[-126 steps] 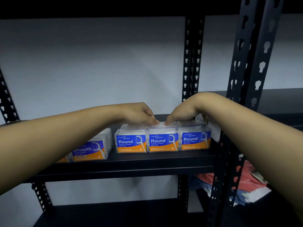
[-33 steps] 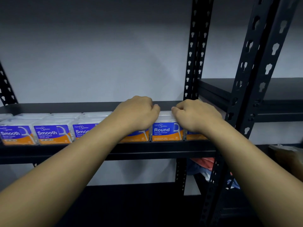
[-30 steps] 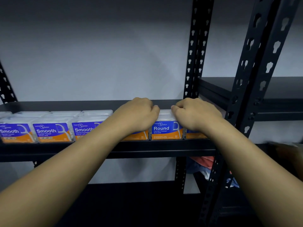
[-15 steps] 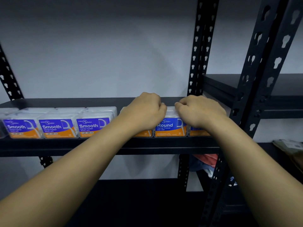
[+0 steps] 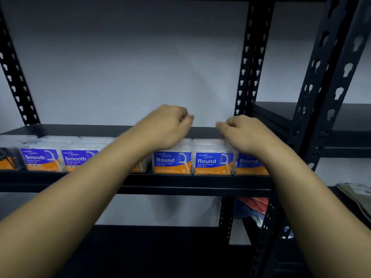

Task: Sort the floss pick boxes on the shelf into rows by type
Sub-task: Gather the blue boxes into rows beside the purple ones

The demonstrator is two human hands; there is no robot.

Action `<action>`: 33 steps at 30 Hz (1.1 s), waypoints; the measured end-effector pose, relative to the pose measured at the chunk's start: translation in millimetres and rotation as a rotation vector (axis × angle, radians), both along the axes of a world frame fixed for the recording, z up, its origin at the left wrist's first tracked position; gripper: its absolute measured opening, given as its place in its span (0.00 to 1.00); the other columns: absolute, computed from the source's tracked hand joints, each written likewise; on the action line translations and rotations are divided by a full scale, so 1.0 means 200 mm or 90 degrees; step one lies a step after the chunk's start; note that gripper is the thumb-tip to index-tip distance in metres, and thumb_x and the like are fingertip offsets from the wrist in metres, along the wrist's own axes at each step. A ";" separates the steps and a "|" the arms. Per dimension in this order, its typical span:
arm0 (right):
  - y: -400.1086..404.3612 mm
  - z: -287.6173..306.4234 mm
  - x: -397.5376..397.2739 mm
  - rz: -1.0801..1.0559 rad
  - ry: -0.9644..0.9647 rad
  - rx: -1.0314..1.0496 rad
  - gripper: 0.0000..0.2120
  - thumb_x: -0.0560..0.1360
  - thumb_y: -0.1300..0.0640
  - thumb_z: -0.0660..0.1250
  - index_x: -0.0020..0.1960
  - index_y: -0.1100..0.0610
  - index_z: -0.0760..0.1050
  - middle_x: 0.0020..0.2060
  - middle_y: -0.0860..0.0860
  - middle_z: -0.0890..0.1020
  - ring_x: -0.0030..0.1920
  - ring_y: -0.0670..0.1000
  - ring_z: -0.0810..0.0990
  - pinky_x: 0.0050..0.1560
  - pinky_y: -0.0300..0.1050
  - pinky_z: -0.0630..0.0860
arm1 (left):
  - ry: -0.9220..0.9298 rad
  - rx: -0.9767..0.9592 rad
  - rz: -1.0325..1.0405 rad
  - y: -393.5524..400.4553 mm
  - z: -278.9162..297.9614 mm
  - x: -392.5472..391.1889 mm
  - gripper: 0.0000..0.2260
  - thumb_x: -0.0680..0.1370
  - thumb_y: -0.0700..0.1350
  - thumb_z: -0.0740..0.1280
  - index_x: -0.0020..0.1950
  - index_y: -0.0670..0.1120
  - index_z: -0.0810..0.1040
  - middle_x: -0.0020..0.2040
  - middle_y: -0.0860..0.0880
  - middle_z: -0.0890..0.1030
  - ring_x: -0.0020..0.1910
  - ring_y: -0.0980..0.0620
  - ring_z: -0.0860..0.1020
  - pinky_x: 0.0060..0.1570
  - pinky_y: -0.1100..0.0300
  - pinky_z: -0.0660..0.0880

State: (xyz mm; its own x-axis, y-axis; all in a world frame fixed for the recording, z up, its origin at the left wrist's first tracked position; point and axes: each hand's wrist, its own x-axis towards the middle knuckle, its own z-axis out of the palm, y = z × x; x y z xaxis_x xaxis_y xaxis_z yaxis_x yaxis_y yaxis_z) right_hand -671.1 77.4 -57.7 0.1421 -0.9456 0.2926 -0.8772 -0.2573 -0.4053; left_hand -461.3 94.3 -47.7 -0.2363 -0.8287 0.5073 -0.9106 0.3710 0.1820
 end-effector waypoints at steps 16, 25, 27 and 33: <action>0.05 -0.09 0.25 0.084 0.131 -0.069 0.22 0.81 0.35 0.55 0.58 0.47 0.80 0.56 0.52 0.84 0.58 0.58 0.80 0.49 0.50 0.68 | -0.022 0.100 0.095 0.04 -0.15 0.39 0.20 0.84 0.56 0.54 0.41 0.49 0.77 0.40 0.49 0.79 0.43 0.47 0.78 0.41 0.54 0.71; 0.04 -0.09 0.25 0.077 0.132 -0.049 0.22 0.80 0.35 0.55 0.57 0.46 0.80 0.55 0.51 0.84 0.56 0.57 0.80 0.48 0.50 0.70 | -0.029 0.114 0.092 0.05 -0.14 0.38 0.20 0.85 0.56 0.54 0.49 0.47 0.81 0.44 0.48 0.81 0.44 0.49 0.79 0.41 0.55 0.73; 0.04 -0.07 0.25 0.083 0.106 -0.034 0.21 0.80 0.34 0.56 0.55 0.46 0.80 0.54 0.51 0.84 0.55 0.56 0.80 0.51 0.51 0.75 | -0.027 0.109 0.091 0.05 -0.12 0.39 0.20 0.84 0.57 0.54 0.49 0.46 0.81 0.44 0.48 0.82 0.46 0.47 0.80 0.44 0.54 0.74; 0.03 0.02 0.32 0.106 0.097 -0.033 0.22 0.80 0.35 0.57 0.61 0.48 0.81 0.59 0.51 0.84 0.57 0.55 0.80 0.58 0.54 0.78 | -0.044 0.114 0.103 0.06 -0.02 0.39 0.21 0.84 0.58 0.54 0.54 0.48 0.82 0.54 0.45 0.84 0.50 0.46 0.79 0.52 0.51 0.76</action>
